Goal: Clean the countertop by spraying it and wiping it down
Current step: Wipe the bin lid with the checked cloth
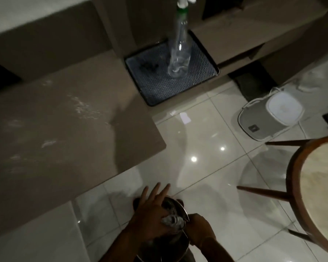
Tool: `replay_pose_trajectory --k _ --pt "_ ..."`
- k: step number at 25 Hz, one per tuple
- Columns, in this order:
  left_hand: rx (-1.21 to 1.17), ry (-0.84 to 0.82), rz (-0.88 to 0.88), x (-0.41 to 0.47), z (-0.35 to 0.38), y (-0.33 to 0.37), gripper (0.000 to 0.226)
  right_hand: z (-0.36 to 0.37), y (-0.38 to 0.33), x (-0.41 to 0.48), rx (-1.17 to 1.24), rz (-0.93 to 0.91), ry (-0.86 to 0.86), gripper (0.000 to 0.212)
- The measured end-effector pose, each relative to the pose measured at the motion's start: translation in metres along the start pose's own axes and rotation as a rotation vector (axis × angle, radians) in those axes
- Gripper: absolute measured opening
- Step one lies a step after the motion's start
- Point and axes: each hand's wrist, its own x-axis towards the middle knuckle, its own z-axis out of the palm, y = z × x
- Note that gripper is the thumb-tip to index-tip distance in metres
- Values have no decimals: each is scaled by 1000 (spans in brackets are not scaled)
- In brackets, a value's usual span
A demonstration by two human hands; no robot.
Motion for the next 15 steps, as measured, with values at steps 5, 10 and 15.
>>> replay_pose_trajectory --k 5,10,15 --pt "-105 -62 -23 -33 -68 12 50 -51 -54 -66 -346 -272 76 41" --pt "-315 156 -85 -71 -106 11 56 -88 -110 -90 -551 -461 49 41" --pt "-302 361 -145 -102 -125 11 45 -77 -122 -120 -586 -868 265 83"
